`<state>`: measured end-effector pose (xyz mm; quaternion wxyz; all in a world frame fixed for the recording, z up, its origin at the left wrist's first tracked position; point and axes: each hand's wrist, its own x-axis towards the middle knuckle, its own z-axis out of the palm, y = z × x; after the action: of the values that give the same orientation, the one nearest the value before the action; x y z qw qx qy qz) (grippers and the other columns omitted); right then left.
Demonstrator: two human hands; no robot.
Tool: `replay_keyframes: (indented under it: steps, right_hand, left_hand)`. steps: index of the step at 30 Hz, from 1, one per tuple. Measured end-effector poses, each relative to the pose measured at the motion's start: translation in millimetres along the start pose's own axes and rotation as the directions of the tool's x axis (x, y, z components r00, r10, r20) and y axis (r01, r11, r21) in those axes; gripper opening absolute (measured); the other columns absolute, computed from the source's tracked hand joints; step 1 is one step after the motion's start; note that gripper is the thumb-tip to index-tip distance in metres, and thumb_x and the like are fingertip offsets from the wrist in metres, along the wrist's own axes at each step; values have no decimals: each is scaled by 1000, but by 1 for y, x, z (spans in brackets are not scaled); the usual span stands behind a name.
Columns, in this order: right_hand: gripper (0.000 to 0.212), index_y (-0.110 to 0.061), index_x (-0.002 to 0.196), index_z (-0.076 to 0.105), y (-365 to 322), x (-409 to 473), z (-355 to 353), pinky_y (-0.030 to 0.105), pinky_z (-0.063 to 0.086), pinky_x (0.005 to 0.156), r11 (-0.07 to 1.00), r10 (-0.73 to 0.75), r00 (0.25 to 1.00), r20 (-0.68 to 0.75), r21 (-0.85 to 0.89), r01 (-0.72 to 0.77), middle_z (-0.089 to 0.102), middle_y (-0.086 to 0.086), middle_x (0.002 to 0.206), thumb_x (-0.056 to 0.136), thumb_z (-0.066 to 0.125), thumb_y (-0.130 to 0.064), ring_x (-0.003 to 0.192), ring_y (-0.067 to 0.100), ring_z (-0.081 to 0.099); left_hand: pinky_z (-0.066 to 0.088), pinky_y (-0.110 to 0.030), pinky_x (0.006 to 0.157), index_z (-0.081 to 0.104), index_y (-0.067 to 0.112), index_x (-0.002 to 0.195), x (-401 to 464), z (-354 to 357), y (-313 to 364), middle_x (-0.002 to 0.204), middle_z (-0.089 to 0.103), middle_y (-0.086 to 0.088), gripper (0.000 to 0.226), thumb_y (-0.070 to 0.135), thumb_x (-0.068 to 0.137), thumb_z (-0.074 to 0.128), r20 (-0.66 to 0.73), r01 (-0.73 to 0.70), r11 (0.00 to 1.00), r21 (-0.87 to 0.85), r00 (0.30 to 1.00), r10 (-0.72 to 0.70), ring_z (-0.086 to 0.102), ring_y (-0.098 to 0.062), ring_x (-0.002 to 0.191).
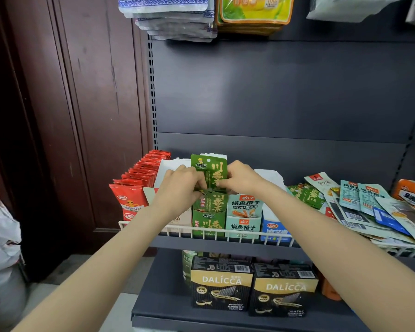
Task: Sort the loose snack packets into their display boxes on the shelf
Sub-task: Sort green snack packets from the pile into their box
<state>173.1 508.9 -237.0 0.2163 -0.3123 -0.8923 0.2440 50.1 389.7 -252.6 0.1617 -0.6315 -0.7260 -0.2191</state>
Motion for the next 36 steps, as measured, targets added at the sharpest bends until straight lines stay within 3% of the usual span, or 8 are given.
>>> replay_keyframes:
  steps: [4, 7, 11, 16, 21, 29, 34, 36]
  right_hand:
    - [32, -16, 78, 50, -6, -1, -1, 27, 42, 57, 995, 96, 995, 17, 18, -96, 57, 0, 76, 98, 41, -39, 69, 12, 55]
    - [42, 1, 87, 61, -4, 6, -3, 42, 56, 77, 995, 54, 998, -12, 86, -53, 68, 13, 90, 98, 43, -35, 83, 25, 67]
    - [22, -2, 107, 61, 2, 10, -9, 35, 58, 76, 982, -39, 998, 43, 188, 31, 68, 10, 103, 97, 50, -18, 92, 21, 67]
    - [18, -14, 82, 58, 7, 15, 1, 25, 46, 63, 999, -11, 973, 231, -35, 20, 63, -1, 81, 97, 49, -18, 74, 15, 60]
    - [19, -13, 93, 55, 5, 17, 1, 31, 47, 75, 999, 47, 960, 277, -19, -44, 64, 5, 93, 100, 41, -24, 82, 18, 59]
    - [25, -8, 97, 56, 9, 17, 2, 29, 46, 75, 994, 38, 976, 212, 92, -59, 67, 15, 108, 102, 36, -21, 82, 18, 59]
    - [22, -15, 97, 62, 12, 21, 2, 37, 48, 90, 998, 58, 952, 302, -35, -49, 67, 10, 110, 100, 40, -17, 94, 24, 63]
    - [22, -17, 94, 64, 13, 21, 2, 35, 48, 83, 994, 95, 937, 336, -84, -70, 67, 13, 111, 99, 43, -15, 87, 21, 60]
  left_hand:
    - [42, -39, 86, 67, 24, 98, -1, -1, -4, 100, 62, 2, 12, 21, 89, 60, -14, 2, 996, -94, 1000, -4, 53, -18, 97]
    - [45, -41, 86, 70, 24, 98, -2, -4, -7, 100, 63, 2, 14, 20, 90, 60, -9, -3, 990, -138, 1000, 2, 55, -18, 93]
    - [45, -40, 85, 70, 23, 96, -1, -4, -7, 98, 62, 2, 12, 20, 90, 60, -25, 9, 990, -144, 1000, -13, 56, -18, 93]
    - [45, -39, 85, 69, 24, 98, 2, -4, -4, 100, 62, 2, 13, 21, 91, 59, -39, 33, 994, -109, 999, -37, 55, -18, 95]
    - [39, -36, 93, 62, 16, 103, 1, 2, -7, 115, 52, -2, 12, 19, 93, 55, 4, 40, 990, -137, 999, -40, 46, -19, 111]
    - [43, -40, 86, 53, 11, 105, 7, 0, -1, 104, 62, -6, 11, 18, 97, 48, 3, 58, 989, -138, 998, -58, 54, -26, 97]
    - [47, -39, 83, 54, 13, 105, 9, 1, -3, 101, 65, -4, 11, 18, 96, 51, 30, 79, 980, -181, 997, -75, 59, -25, 93]
    - [47, -40, 84, 54, 15, 107, 7, 2, -4, 101, 66, -4, 12, 17, 96, 51, 87, 65, 985, -160, 995, -51, 59, -26, 93]
